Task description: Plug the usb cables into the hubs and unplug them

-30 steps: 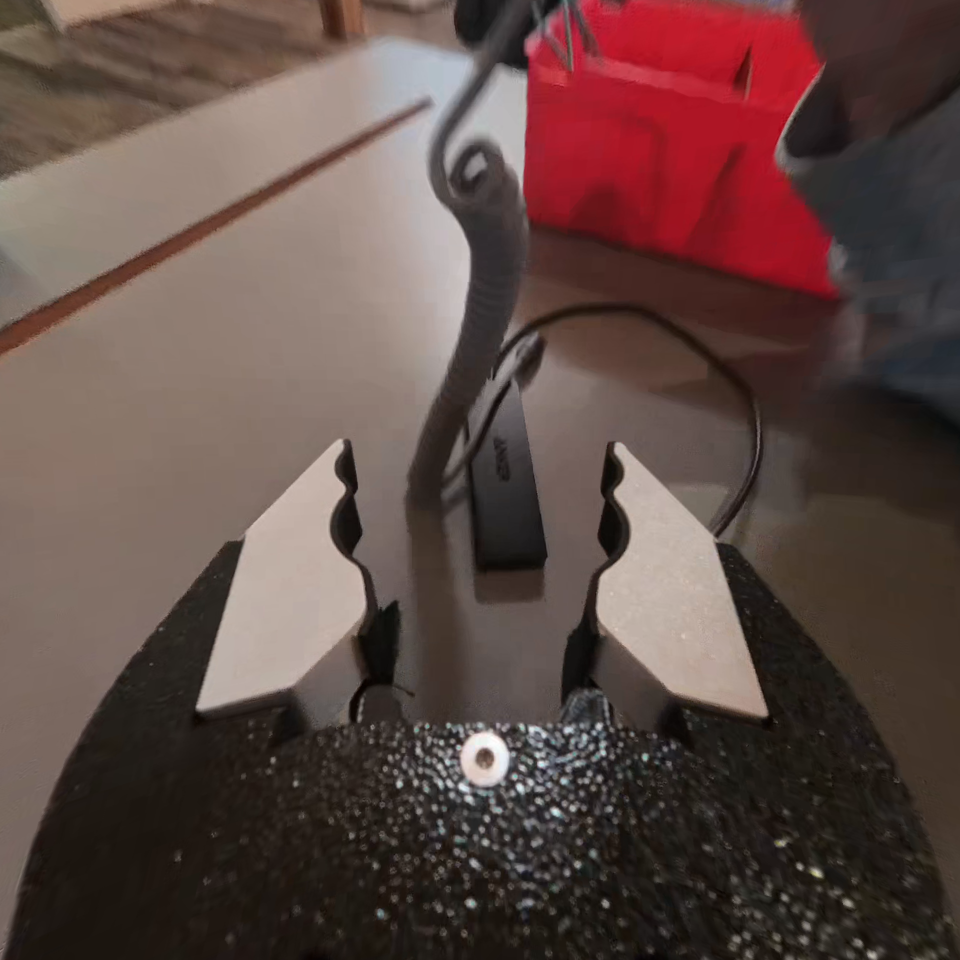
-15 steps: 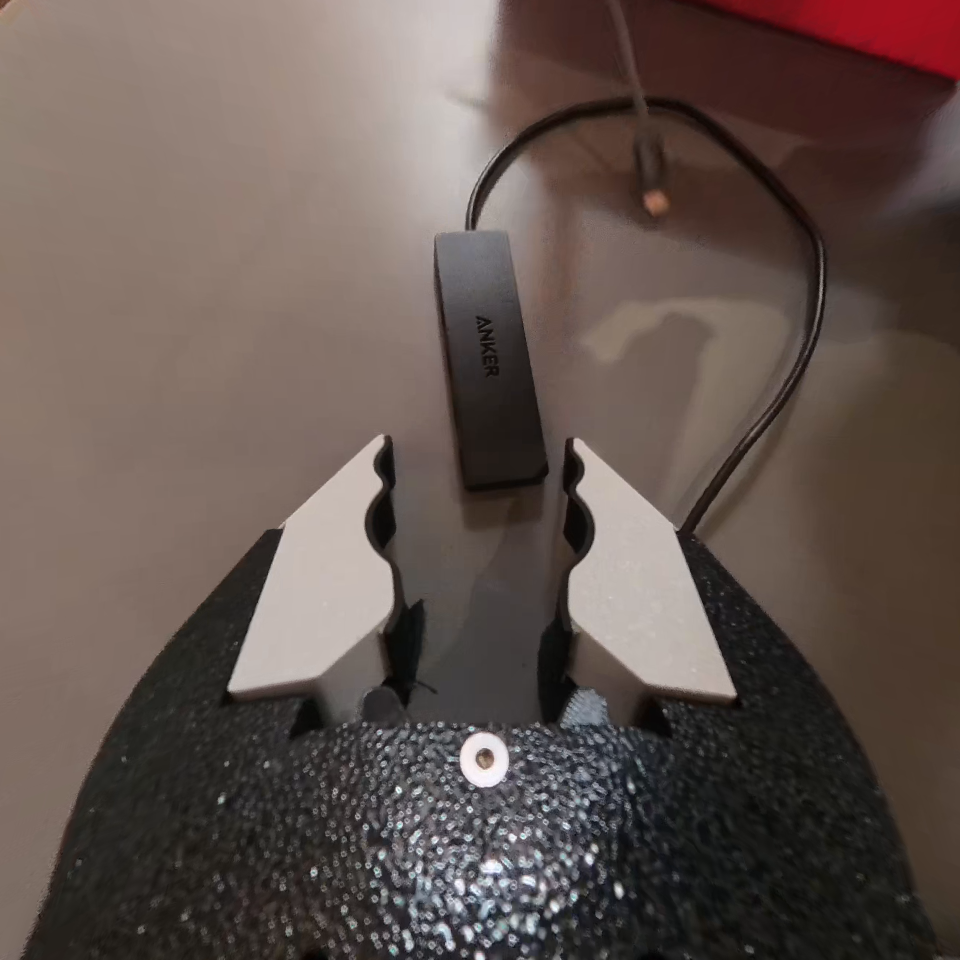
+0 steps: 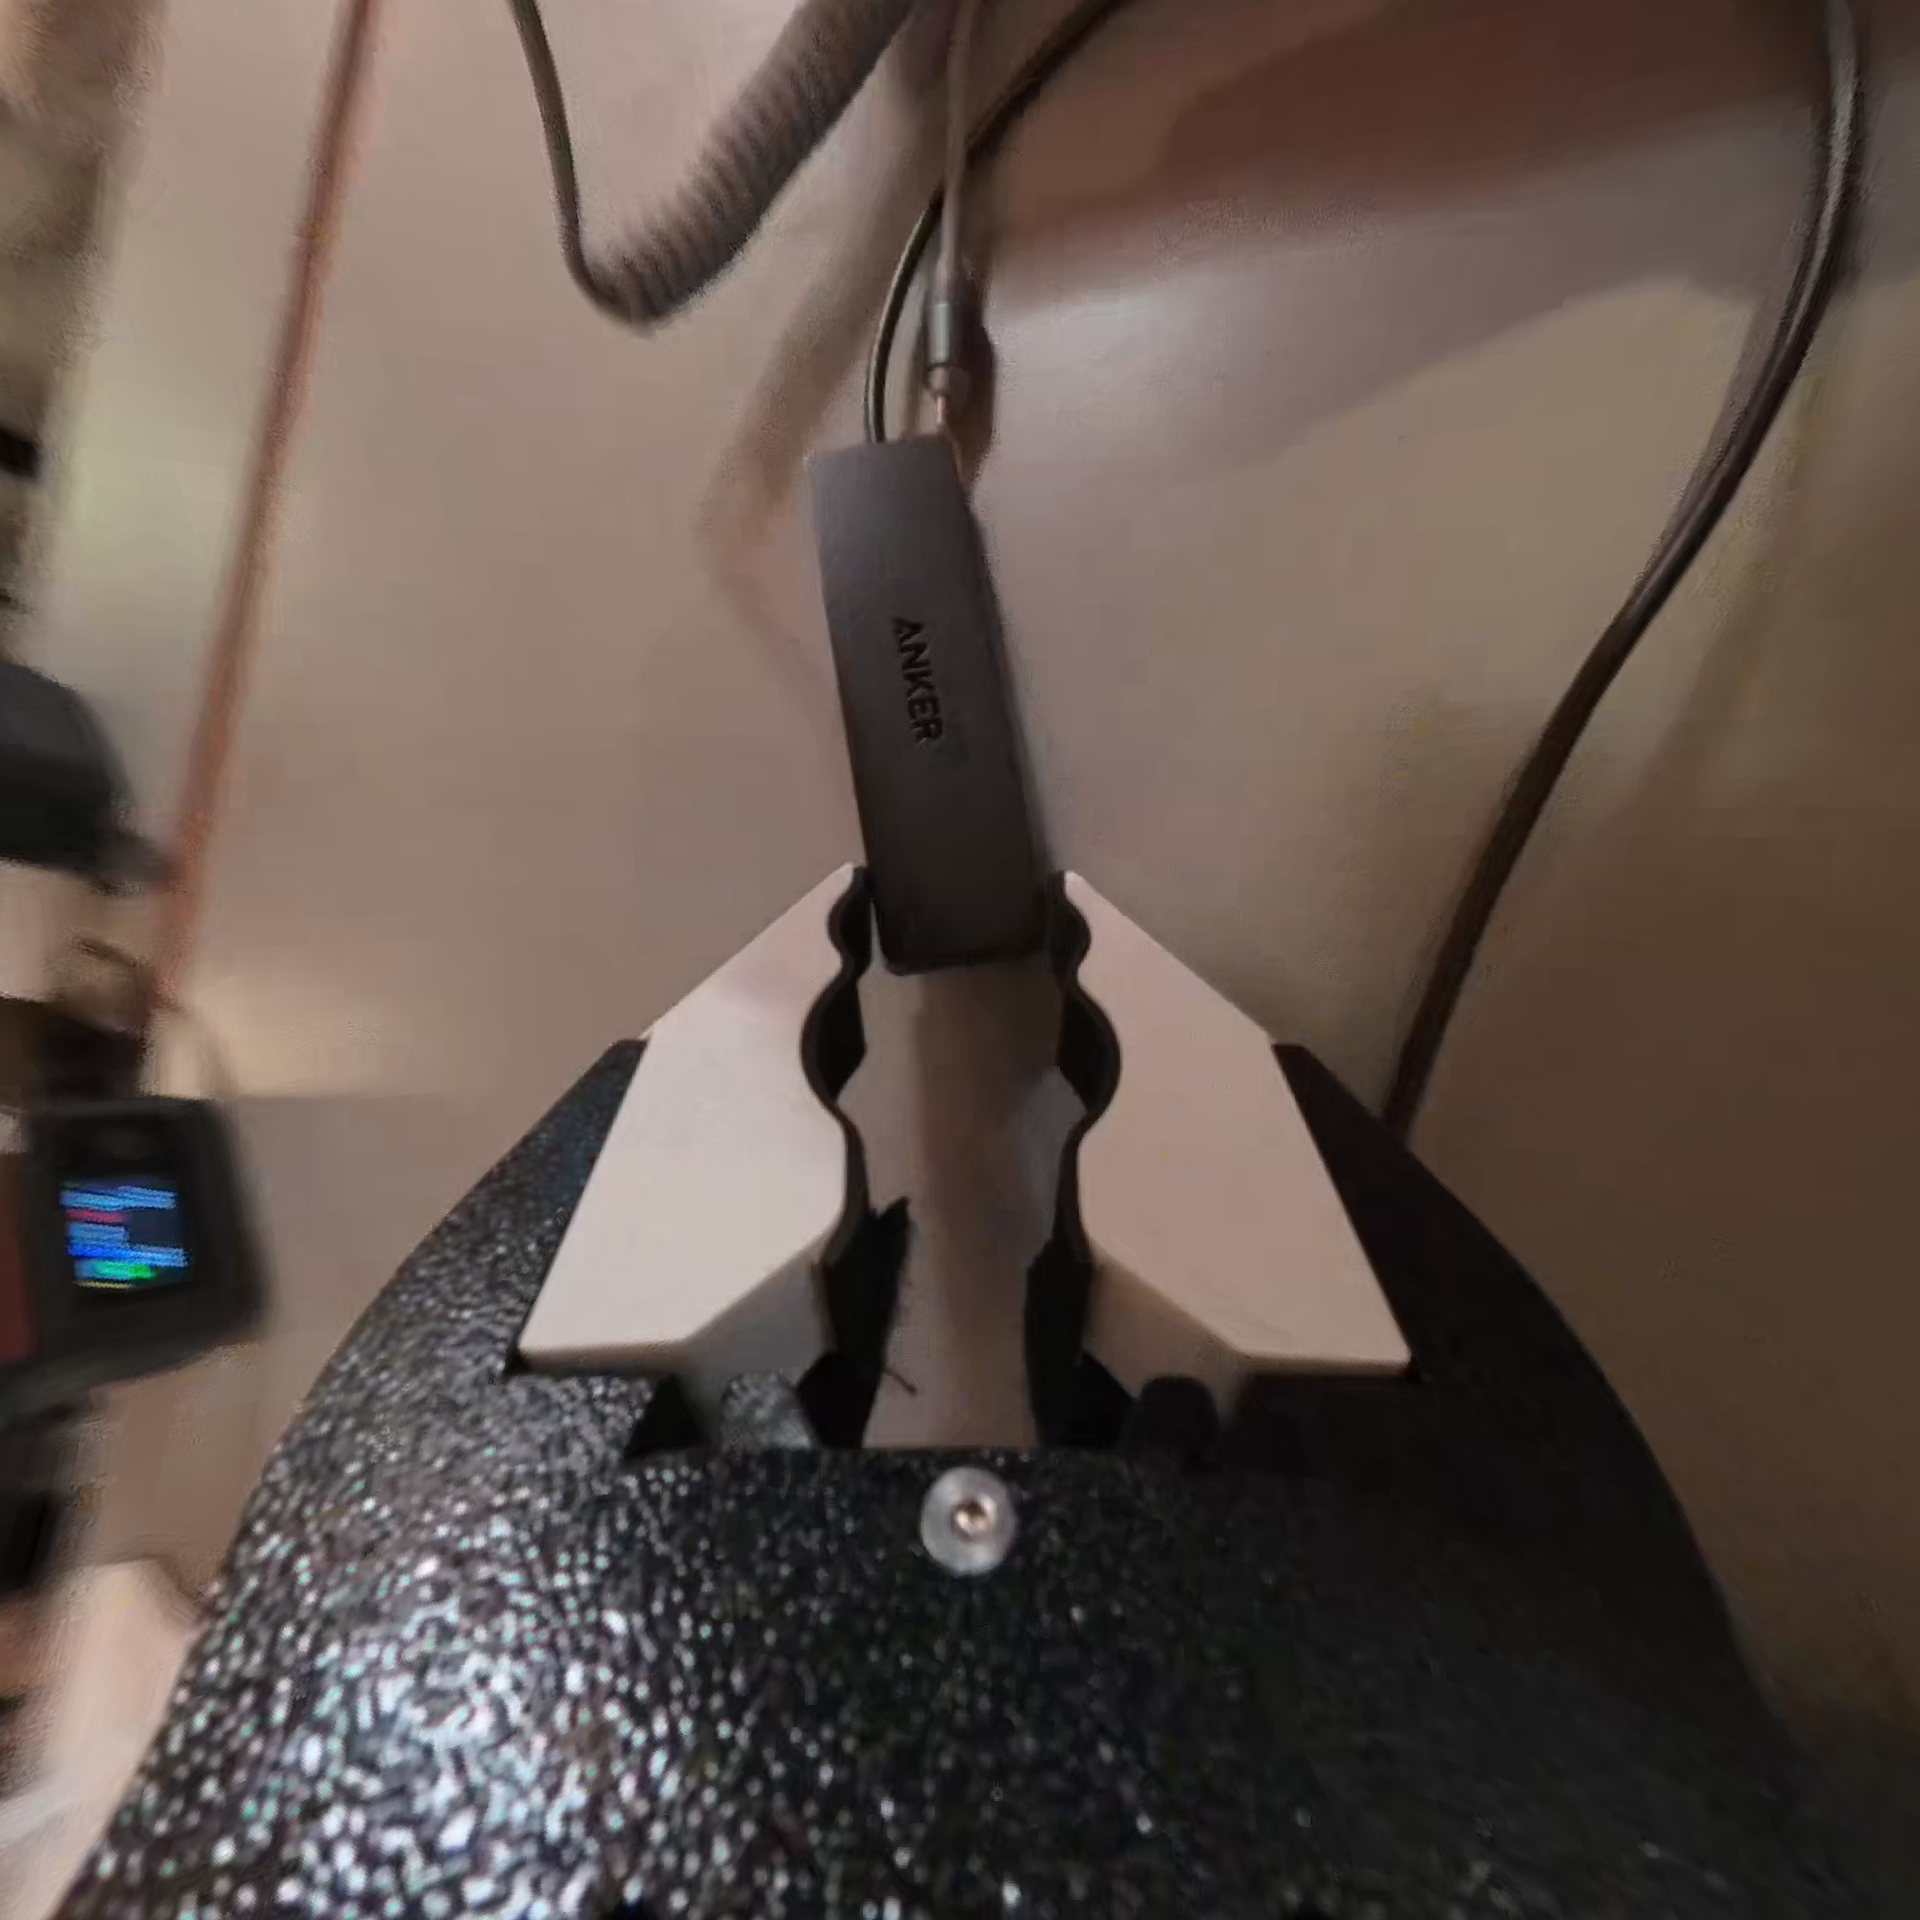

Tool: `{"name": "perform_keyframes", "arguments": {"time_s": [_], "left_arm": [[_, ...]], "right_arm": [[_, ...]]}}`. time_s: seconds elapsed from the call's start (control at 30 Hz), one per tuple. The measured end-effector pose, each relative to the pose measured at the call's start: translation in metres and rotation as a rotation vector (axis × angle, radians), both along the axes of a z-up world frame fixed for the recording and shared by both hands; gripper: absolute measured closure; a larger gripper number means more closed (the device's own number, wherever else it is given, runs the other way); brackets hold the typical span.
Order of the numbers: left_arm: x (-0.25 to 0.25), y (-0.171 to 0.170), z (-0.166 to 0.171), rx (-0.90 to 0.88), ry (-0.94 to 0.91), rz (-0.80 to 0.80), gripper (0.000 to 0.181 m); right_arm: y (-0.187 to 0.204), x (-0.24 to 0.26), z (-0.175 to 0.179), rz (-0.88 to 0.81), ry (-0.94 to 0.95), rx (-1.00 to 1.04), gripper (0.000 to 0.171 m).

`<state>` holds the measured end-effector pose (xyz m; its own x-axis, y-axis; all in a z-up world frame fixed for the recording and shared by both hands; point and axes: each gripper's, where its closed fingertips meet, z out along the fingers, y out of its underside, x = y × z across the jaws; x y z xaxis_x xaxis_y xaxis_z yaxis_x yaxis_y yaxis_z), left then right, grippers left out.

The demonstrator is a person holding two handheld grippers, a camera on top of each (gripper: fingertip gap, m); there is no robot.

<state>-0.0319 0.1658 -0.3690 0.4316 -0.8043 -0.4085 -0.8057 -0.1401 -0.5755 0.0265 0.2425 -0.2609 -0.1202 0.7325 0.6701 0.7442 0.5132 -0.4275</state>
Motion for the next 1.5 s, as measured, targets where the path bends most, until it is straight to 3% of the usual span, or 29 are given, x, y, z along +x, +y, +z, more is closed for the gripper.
{"name": "perform_keyframes", "arguments": {"time_s": [0.03,0.17,0.37,0.63,1.03,1.5], "left_arm": [[-0.001,0.003,0.002,0.109,0.081,-0.043,0.149],[-0.002,0.011,0.01,0.505,0.387,-0.191,0.149],[-0.003,0.015,0.013,0.671,0.568,-0.239,0.148],[0.007,0.015,0.037,0.904,0.665,-0.25,0.151],[0.011,0.017,0.04,0.97,0.729,-0.263,0.151],[0.011,0.017,0.035,0.929,0.7,-0.27,0.151]], "right_arm": [[-0.005,0.001,-0.008,0.005,-0.024,-0.071,0.165],[-0.013,0.004,-0.032,-0.005,-0.093,-0.226,0.165],[-0.031,0.001,-0.051,0.047,-0.168,-0.327,0.165],[-0.026,-0.009,-0.031,0.149,-0.098,-0.109,0.165],[-0.025,-0.001,-0.027,0.125,-0.077,-0.155,0.165],[-0.026,-0.007,-0.031,0.143,-0.09,-0.143,0.165]]}}
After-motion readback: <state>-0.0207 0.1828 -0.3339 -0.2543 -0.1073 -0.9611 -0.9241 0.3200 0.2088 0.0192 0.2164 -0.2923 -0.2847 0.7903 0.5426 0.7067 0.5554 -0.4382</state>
